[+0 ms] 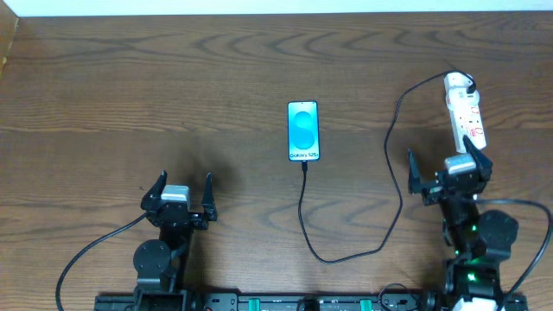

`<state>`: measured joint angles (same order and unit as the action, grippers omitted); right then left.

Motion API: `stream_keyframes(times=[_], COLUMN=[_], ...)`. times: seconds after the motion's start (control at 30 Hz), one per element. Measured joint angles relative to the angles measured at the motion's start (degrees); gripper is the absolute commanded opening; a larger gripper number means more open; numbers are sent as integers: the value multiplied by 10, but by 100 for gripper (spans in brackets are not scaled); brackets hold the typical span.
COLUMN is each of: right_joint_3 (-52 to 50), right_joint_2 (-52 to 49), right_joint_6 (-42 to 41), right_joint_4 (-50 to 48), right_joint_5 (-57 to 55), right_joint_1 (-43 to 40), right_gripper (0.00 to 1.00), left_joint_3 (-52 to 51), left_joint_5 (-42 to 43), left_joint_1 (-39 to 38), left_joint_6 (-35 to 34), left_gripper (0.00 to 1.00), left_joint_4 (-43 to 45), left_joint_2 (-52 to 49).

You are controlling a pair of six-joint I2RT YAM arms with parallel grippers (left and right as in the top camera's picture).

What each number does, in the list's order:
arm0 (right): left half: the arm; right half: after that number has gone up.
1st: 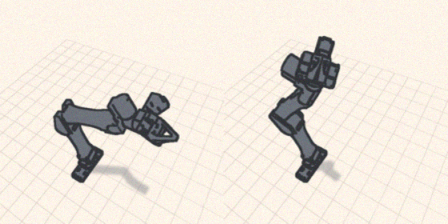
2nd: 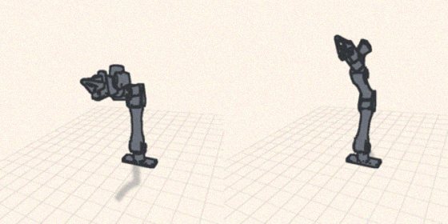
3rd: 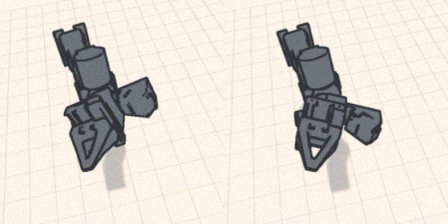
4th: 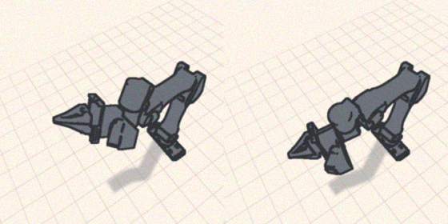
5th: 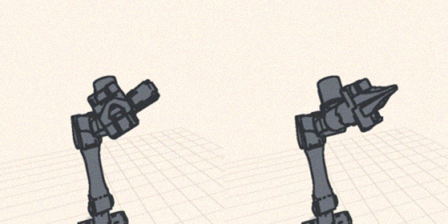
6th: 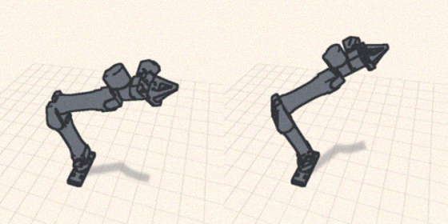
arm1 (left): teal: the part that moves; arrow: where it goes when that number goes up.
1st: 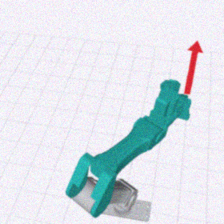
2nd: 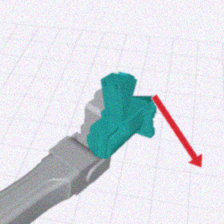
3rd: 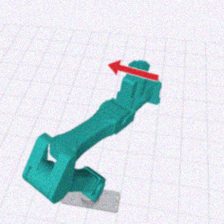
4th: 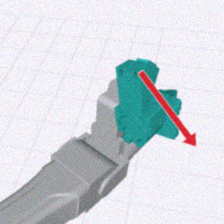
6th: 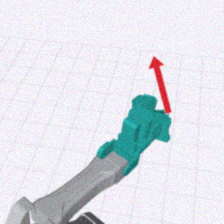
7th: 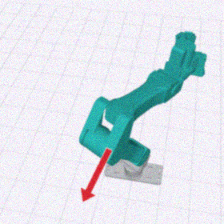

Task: Plug charger to phone and switch on socket

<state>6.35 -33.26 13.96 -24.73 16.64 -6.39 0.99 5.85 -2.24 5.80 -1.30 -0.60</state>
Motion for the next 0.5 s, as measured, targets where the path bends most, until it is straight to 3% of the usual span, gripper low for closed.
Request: stream_keyframes(times=[0.5], right_joint_3=[-59], right_joint_2=[203], right_joint_6=[4], right_joint_4=[203], right_joint_5=[-29], right_joint_1=[0], right_gripper=[99], left_joint_3=[0], left_joint_5=[0], left_joint_1=[0], left_joint_6=[0], left_gripper=[87], left_joint_4=[0], left_joint_2=[0])
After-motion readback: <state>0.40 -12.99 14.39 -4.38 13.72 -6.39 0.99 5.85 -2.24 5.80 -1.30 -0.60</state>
